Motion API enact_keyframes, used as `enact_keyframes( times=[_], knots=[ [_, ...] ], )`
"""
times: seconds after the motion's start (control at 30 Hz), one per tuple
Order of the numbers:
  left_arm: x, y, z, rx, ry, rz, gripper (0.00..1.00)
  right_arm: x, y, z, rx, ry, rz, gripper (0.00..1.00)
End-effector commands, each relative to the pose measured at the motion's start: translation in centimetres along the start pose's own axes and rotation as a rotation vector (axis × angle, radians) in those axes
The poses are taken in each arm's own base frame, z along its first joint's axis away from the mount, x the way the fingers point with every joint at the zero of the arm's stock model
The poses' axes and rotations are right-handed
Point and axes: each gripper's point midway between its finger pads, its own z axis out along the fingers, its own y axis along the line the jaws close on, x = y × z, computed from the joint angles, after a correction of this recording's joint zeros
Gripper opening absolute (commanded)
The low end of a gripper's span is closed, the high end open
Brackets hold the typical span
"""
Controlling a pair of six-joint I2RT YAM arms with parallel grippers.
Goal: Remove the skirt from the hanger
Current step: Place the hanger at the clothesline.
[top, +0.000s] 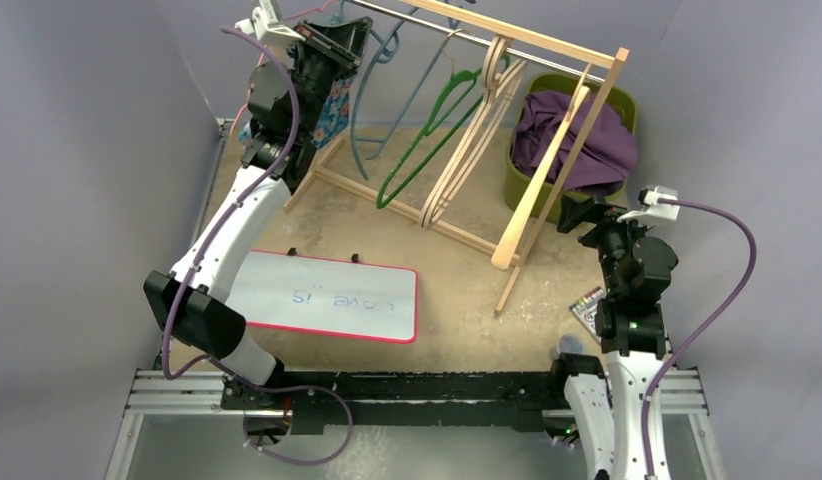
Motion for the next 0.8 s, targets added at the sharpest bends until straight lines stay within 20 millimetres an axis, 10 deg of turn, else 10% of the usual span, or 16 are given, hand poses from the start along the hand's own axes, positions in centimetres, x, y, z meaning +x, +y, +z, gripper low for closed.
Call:
enact_keyframes(
  times=[0.0,0.4,0.77],
  knots=[
    [-1.5,-2.1,-1.8,0.057,-0.021,0.056,0.03,-1.8,0.1,-0.1,0.012,-0.060,0.001,0.99],
    [-1.1,-1.4,-4.6,0.029,0.028,0.155,0.47,-7.2,0.3,-2.8,0.087,-0.123,0.005,0.99],
    [-8.0,-4.1,-13.4,-0.069,-0.050,0.349,0.70,-17.1,5.3,-8.0,-0.058,-0.307,-0.086,0.99]
  ],
)
